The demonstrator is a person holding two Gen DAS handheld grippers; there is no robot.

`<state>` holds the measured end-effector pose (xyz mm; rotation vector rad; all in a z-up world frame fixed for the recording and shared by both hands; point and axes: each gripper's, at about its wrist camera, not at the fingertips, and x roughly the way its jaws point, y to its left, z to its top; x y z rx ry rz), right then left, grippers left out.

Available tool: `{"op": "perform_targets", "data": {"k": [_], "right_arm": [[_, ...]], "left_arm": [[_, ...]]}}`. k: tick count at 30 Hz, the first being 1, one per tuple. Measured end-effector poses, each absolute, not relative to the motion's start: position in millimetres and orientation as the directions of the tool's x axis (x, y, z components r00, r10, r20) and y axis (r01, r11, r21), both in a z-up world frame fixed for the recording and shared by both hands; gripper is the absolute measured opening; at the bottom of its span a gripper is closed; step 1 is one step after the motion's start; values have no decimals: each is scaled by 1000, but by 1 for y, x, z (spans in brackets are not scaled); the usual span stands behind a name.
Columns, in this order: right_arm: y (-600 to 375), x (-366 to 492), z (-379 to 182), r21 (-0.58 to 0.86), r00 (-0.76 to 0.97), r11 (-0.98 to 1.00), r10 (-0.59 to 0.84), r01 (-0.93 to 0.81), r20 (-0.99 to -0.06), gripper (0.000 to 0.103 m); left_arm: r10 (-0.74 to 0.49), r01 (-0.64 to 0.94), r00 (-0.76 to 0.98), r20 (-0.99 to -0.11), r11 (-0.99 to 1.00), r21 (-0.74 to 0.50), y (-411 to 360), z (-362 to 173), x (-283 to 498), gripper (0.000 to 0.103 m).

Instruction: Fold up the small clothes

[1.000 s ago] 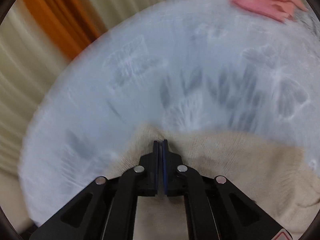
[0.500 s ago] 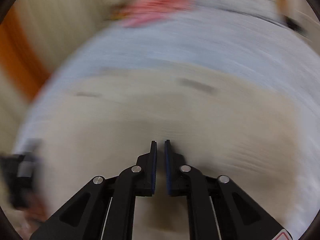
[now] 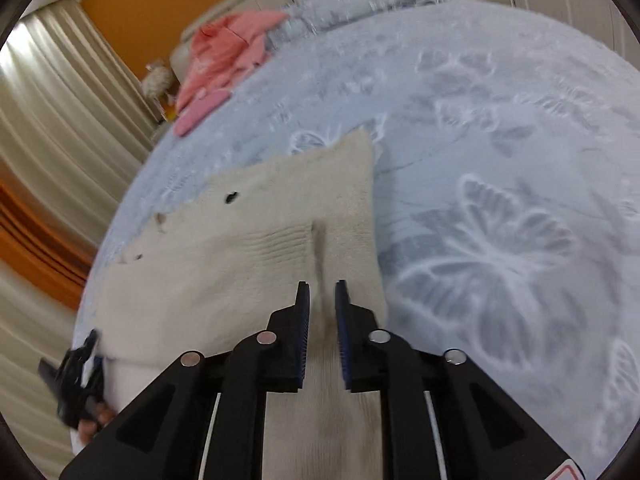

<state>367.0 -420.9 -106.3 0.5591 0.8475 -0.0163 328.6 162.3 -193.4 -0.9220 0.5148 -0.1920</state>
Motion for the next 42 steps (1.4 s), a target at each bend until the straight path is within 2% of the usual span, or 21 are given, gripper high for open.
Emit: {"op": "perform_targets", "data": {"k": [4, 6, 9, 10, 12, 13, 14, 19, 22, 23, 24, 25, 26, 27, 28, 29, 30, 31, 33, 36, 42], "right_arm": [[-420, 311, -115, 481, 589, 837, 257, 261, -766, 27], [-417, 273, -120, 502, 531, 821, 308, 271, -789, 41], [-411, 233, -124, 523, 480, 813, 362, 256, -799, 57], [-407, 223, -127, 530, 453, 812, 388, 245, -803, 59], [-398, 204, -133, 544, 396, 807, 434, 228, -810, 59], [-393, 197, -136, 565, 373, 793, 466, 225, -802, 59], [-386, 181, -140, 590, 351, 774, 500, 228, -792, 59], [-372, 169, -158, 679, 345, 689, 591, 254, -729, 63], [-374, 176, -164, 721, 390, 627, 610, 294, -689, 63], [-376, 176, -166, 739, 403, 601, 622, 305, -671, 58], [-378, 177, -168, 763, 413, 563, 642, 318, -646, 42], [-379, 178, -171, 772, 412, 544, 654, 328, -635, 33], [-381, 179, -174, 784, 409, 521, 668, 339, -621, 12], [-382, 179, -177, 782, 409, 514, 667, 353, -623, 12], [-382, 178, -175, 769, 413, 526, 649, 363, -639, 11], [-387, 177, -167, 756, 433, 545, 620, 363, -655, 9], [-390, 174, -158, 756, 455, 551, 604, 355, -654, 8], [-396, 168, -142, 756, 489, 561, 583, 336, -649, 8], [-414, 151, -106, 738, 541, 605, 530, 298, -653, 7], [-440, 117, -74, 701, 576, 661, 473, 268, -667, 7], [-458, 32, -59, 663, 575, 692, 430, 285, -696, 7]], "left_arm": [[-359, -91, 851, -384, 617, -781, 158, -190, 335, 24], [-358, -112, 838, -412, 626, -772, 156, -187, 340, 25], [-341, -198, 778, -528, 664, -721, 154, -169, 332, 26], [-357, -181, 779, -515, 659, -730, 155, -158, 314, 27], [-376, -150, 796, -474, 637, -757, 163, -142, 276, 44], [-357, -176, 798, -485, 632, -755, 173, -134, 248, 72], [-325, -219, 800, -504, 624, -750, 184, -130, 225, 94], [-291, -464, 706, -646, 500, -732, 230, -157, 141, 96], [-291, -453, 710, -641, 509, -732, 225, -159, 120, 97], [-296, -456, 695, -655, 523, -720, 218, -158, 122, 98], [-315, -450, 686, -656, 524, -723, 211, -159, 124, 98], [-334, -446, 667, -666, 537, -716, 199, -161, 128, 98], [-315, -448, 654, -688, 571, -687, 191, -160, 131, 98], [-283, -445, 644, -710, 617, -649, 184, -158, 134, 98], [-266, -444, 627, -732, 650, -616, 180, -158, 140, 95], [-264, -449, 617, -741, 656, -607, 179, -158, 143, 69], [-295, -445, 611, -735, 640, -627, 180, -160, 143, 34], [-392, -464, 569, -723, 573, -676, 185, -168, 148, 14], [-431, -500, 578, -693, 484, -718, 194, -162, 141, 12], [-444, -427, 581, -682, 547, -720, 192, -128, 127, 10], [-534, -368, 543, -648, 543, -755, 180, -100, 53, 7]]}}
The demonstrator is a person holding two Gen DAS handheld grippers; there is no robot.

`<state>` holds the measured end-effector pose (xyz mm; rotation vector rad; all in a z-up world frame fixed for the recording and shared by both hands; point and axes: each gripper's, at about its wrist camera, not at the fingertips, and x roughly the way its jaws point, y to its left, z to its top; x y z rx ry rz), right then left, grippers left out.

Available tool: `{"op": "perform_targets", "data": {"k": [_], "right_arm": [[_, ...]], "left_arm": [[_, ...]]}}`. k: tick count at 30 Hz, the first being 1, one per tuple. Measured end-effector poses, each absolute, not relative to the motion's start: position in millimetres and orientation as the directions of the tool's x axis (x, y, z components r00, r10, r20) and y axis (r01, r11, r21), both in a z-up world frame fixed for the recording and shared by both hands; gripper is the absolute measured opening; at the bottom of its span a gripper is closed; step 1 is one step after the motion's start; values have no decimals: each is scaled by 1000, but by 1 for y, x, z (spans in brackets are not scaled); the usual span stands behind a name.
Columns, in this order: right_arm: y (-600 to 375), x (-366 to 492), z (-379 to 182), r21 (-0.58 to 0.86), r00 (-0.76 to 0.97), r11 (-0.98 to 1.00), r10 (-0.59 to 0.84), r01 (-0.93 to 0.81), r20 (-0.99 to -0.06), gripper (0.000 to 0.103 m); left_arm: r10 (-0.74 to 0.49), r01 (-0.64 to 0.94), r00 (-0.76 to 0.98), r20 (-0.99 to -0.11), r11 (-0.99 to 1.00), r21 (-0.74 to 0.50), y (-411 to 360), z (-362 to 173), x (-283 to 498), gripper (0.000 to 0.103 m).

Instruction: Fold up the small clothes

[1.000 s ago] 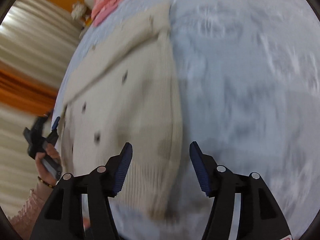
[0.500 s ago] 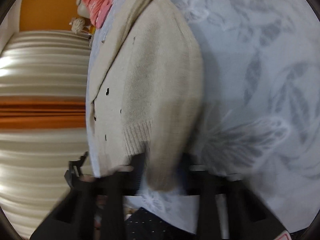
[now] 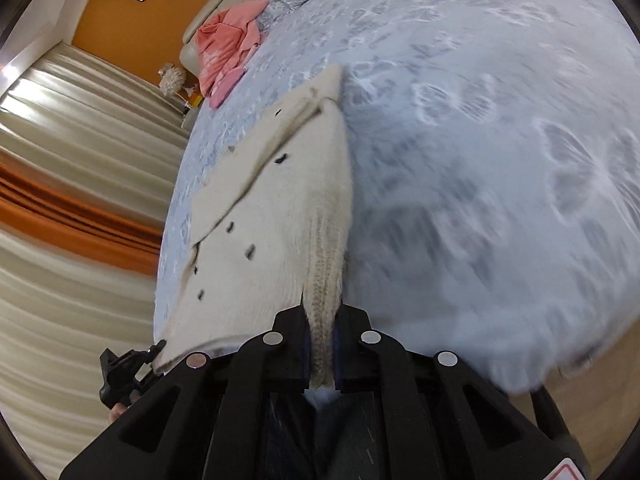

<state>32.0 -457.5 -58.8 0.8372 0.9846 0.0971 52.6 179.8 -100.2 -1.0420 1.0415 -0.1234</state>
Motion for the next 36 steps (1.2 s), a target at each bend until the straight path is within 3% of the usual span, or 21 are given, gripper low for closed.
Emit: {"op": "perform_targets", "data": {"k": [10, 14, 18, 22, 26, 36], "right_arm": [[-444, -79, -63, 677, 516, 645, 469, 353, -716, 7], [-453, -118, -35, 692, 558, 609, 443, 387, -702, 7], [-483, -130, 12, 751, 668, 555, 411, 356, -620, 7], [-515, -72, 41, 784, 757, 574, 399, 234, -518, 7], [-543, 24, 14, 813, 796, 540, 384, 216, -467, 7], [-550, 200, -91, 773, 713, 487, 360, 407, -602, 7]], "left_arm": [[-619, -354, 472, -628, 520, -777, 155, -79, -68, 6], [-623, -347, 479, -618, 513, -786, 154, -50, -102, 6], [-621, -372, 533, -576, 439, -818, 169, -15, -124, 6], [-629, -260, 593, -503, 442, -859, 168, 22, -82, 6], [-617, -169, 620, -484, 498, -851, 148, 25, 0, 6], [-495, -248, 582, -645, 648, -721, 92, -43, 186, 6]]}}
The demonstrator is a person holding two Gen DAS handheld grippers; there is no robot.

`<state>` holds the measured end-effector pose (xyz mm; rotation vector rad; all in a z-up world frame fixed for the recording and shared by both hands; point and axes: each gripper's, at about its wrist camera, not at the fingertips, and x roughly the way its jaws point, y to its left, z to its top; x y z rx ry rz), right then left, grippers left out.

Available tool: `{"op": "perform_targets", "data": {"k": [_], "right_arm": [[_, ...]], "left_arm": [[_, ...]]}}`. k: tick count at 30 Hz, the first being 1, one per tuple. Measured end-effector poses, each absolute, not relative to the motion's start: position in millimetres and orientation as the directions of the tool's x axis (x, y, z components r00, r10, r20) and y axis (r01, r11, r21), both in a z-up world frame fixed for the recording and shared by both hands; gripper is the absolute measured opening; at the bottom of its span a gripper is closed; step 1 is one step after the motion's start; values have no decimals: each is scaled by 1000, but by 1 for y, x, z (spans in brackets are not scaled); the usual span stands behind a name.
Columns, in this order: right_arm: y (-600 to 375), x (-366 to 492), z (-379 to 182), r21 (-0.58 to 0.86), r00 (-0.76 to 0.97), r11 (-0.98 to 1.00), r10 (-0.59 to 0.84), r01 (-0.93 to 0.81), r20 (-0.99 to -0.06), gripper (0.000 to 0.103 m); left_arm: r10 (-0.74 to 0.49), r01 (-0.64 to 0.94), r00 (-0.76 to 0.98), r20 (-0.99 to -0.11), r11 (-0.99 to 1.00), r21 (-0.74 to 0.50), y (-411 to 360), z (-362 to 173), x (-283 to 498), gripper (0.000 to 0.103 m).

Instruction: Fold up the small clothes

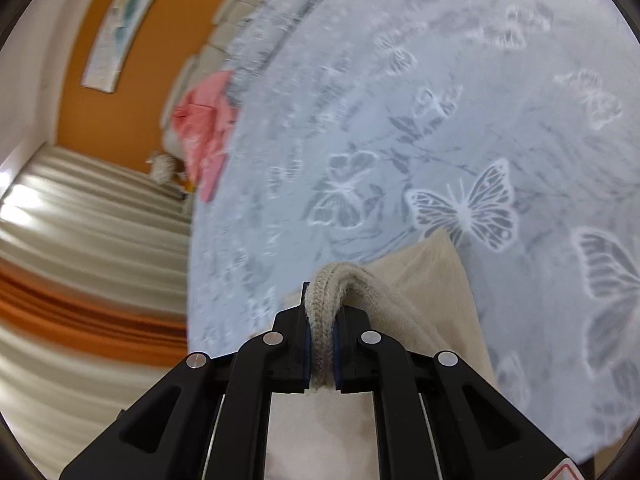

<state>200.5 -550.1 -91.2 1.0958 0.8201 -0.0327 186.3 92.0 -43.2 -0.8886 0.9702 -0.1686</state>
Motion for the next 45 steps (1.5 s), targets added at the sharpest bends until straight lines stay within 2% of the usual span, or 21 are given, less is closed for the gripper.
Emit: {"op": "perform_targets", "data": {"k": [5, 6, 9, 11, 13, 14, 15, 16, 20, 21, 23, 28, 31, 37, 38, 39, 40, 41, 42, 44, 45], "right_arm": [[-548, 246, -139, 709, 617, 505, 372, 492, -693, 16], [-547, 251, -144, 694, 598, 512, 372, 506, -710, 17], [-552, 254, -144, 720, 628, 490, 373, 492, -683, 22], [-553, 249, -136, 737, 657, 487, 365, 469, -660, 26], [-552, 242, -125, 735, 682, 512, 339, 444, -648, 38], [-550, 239, -117, 722, 698, 536, 304, 438, -649, 49], [-551, 233, -108, 708, 718, 562, 264, 429, -644, 51], [-552, 228, -102, 701, 730, 575, 243, 421, -639, 51], [-553, 200, -88, 695, 729, 583, 240, 420, -642, 52], [-550, 191, -86, 673, 718, 608, 230, 421, -657, 56], [-542, 172, -88, 599, 674, 672, 199, 435, -712, 62], [-524, 111, -126, 523, 540, 712, 237, 469, -807, 65], [-520, 89, -154, 556, 485, 665, 318, 499, -815, 65], [-516, 91, -182, 661, 507, 536, 426, 525, -749, 66], [-518, 92, -186, 683, 528, 497, 435, 535, -730, 60], [-518, 94, -187, 703, 547, 472, 442, 533, -711, 25], [-519, 96, -187, 730, 569, 441, 458, 522, -683, 14], [-519, 96, -185, 733, 575, 433, 454, 525, -680, 13], [-519, 95, -180, 730, 584, 446, 440, 518, -683, 10], [-518, 91, -158, 710, 599, 514, 399, 481, -694, 8], [-519, 86, -146, 708, 616, 535, 381, 462, -690, 8]], "left_arm": [[-424, -365, 498, -756, 688, -627, 80, -101, 235, 8], [-413, -379, 481, -773, 698, -608, 78, -108, 239, 11], [-356, -434, 428, -831, 726, -534, 77, -129, 246, 14], [-367, -426, 451, -814, 712, -558, 80, -132, 244, 21], [-335, -409, 486, -807, 729, -549, 81, -122, 238, 40], [-307, -399, 507, -805, 744, -535, 83, -116, 234, 47], [-265, -393, 531, -805, 764, -511, 85, -107, 229, 59], [-239, -386, 552, -799, 776, -499, 88, -100, 224, 63], [-228, -353, 571, -789, 799, -487, 98, -80, 204, 64], [-226, -349, 566, -793, 806, -478, 99, -78, 198, 66], [-227, -335, 556, -800, 819, -466, 101, -74, 177, 78], [-232, -334, 470, -852, 846, -415, 96, -93, 120, 83], [-280, -394, 424, -862, 799, -453, 101, -117, 93, 84], [-342, -506, 377, -861, 702, -501, 105, -149, 72, 84], [-339, -508, 389, -857, 697, -506, 104, -149, 71, 85], [-339, -510, 395, -854, 692, -510, 104, -150, 71, 85], [-340, -517, 402, -850, 682, -518, 105, -150, 71, 82], [-356, -516, 415, -838, 666, -538, 105, -149, 70, 64], [-386, -507, 425, -819, 648, -568, 106, -149, 69, 55], [-394, -521, 421, -817, 633, -573, 112, -146, 66, 31], [-398, -521, 424, -814, 628, -578, 115, -144, 65, 29]]}}
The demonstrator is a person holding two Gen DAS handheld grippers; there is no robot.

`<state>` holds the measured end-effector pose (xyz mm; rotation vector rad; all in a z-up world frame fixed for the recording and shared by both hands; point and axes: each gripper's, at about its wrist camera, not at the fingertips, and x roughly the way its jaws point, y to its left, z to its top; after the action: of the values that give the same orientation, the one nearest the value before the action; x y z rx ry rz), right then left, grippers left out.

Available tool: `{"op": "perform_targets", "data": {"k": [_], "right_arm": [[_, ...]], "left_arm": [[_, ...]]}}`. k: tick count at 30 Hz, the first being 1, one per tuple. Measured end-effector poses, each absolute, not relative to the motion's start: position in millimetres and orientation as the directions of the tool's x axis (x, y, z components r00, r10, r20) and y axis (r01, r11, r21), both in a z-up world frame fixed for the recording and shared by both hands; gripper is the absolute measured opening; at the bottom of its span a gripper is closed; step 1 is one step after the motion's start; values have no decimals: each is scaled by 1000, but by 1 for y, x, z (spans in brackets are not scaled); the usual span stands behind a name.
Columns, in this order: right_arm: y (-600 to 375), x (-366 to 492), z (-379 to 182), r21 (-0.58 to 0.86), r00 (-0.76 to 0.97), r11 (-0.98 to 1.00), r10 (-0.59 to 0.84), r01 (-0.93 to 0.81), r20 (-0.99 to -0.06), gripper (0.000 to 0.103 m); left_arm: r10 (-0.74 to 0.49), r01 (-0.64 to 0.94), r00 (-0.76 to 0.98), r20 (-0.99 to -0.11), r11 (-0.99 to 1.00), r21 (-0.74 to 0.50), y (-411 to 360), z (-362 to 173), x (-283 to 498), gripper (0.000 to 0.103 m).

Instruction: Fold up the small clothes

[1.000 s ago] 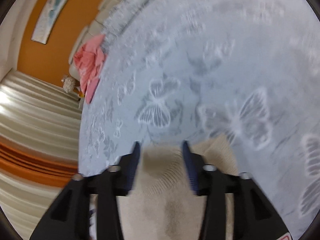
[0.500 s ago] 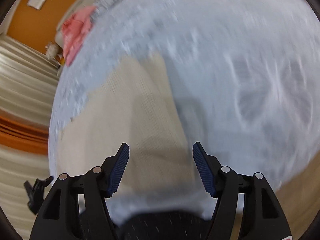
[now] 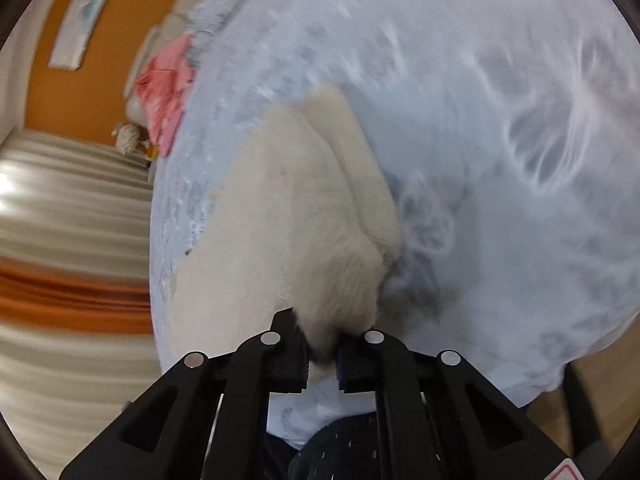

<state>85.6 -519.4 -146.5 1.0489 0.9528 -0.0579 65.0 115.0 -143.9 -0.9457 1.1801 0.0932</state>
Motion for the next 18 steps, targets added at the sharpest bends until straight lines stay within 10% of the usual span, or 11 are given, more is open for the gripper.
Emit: {"op": "perform_targets", "data": {"k": [13, 18], "right_arm": [[-530, 67, -135, 506, 504, 681, 227, 530, -833, 31], [-528, 123, -86, 439, 577, 803, 149, 402, -803, 59]], "left_arm": [[-339, -470, 370, -865, 734, -489, 116, -121, 52, 34], [-261, -323, 504, -823, 827, -460, 100, -61, 68, 58]]}}
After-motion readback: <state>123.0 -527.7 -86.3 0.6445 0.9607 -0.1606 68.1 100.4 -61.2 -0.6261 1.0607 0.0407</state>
